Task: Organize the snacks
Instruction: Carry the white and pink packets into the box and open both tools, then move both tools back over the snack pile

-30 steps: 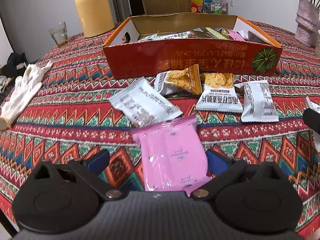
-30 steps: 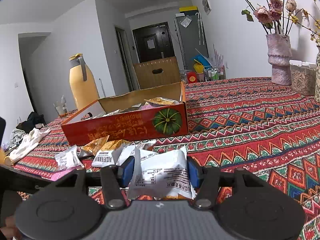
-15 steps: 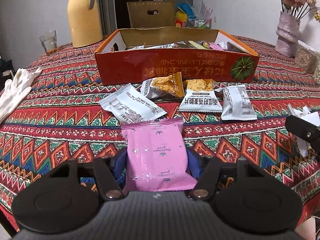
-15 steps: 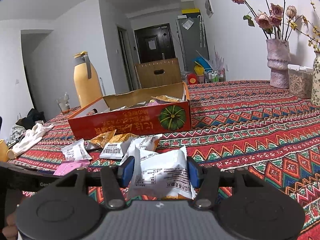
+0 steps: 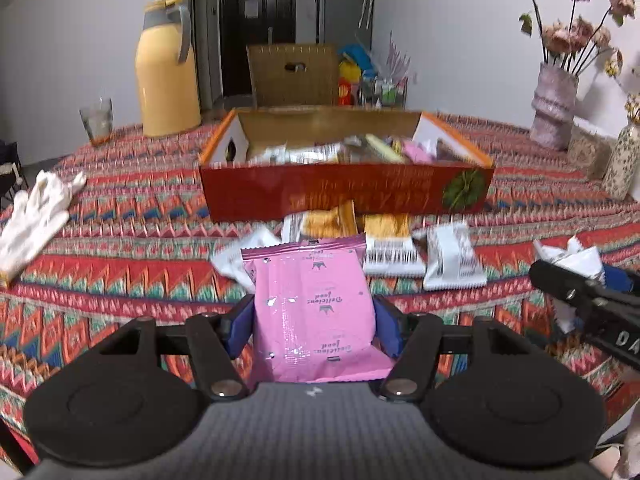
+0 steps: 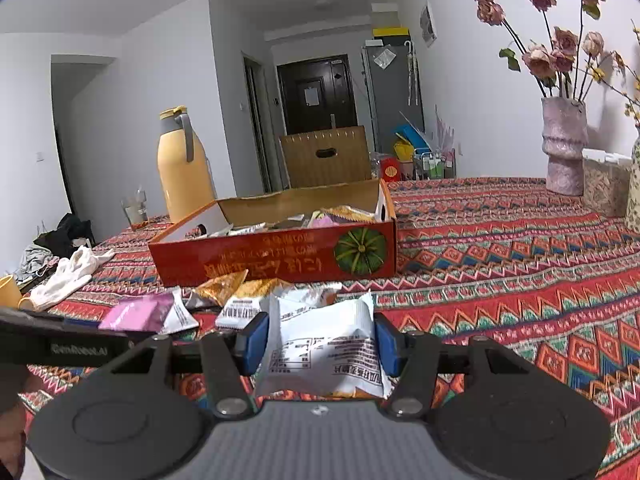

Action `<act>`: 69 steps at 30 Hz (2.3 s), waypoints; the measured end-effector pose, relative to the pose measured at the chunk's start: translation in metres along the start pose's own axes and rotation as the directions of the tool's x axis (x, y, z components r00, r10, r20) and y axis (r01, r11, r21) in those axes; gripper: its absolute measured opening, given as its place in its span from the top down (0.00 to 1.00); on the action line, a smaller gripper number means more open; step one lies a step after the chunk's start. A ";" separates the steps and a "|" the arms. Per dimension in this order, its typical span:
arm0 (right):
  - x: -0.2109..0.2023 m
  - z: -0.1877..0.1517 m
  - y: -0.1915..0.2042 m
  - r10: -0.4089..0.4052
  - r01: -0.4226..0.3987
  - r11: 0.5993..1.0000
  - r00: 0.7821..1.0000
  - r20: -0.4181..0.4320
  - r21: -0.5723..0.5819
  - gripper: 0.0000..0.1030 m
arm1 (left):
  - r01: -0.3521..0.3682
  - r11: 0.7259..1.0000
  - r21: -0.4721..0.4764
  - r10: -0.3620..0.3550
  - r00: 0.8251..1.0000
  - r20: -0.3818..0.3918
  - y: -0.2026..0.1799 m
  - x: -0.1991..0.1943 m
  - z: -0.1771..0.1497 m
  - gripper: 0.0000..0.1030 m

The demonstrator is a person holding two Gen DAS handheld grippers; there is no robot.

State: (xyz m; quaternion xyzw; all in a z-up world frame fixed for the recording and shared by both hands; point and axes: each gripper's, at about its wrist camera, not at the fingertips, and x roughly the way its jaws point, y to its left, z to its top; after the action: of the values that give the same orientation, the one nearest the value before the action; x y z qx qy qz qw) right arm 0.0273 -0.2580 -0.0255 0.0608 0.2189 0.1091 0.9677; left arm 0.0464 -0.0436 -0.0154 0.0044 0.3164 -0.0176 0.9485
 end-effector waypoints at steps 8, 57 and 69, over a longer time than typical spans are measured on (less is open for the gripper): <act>0.019 0.030 0.004 0.002 -0.002 1.000 1.000 0.025 -0.009 0.48 | 0.005 1.000 0.000 -0.005 0.998 0.064 0.003 0.003 0.040 0.39; 0.205 0.110 -0.002 -0.007 0.008 1.000 0.999 0.034 -0.023 0.04 | -0.046 0.987 -0.156 0.072 0.983 0.168 0.042 0.134 0.135 0.00; 0.199 0.111 -0.006 -0.028 0.028 1.000 0.999 0.042 0.003 0.00 | -0.038 0.981 -0.188 0.066 0.987 0.148 0.044 0.131 0.133 0.00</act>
State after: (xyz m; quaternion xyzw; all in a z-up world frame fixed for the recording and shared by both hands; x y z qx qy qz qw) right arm 0.2518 -0.2241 -0.0086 0.0612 0.1996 0.0941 0.9734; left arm 0.2324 -0.0065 0.0128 -0.0767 0.2426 0.0363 0.9664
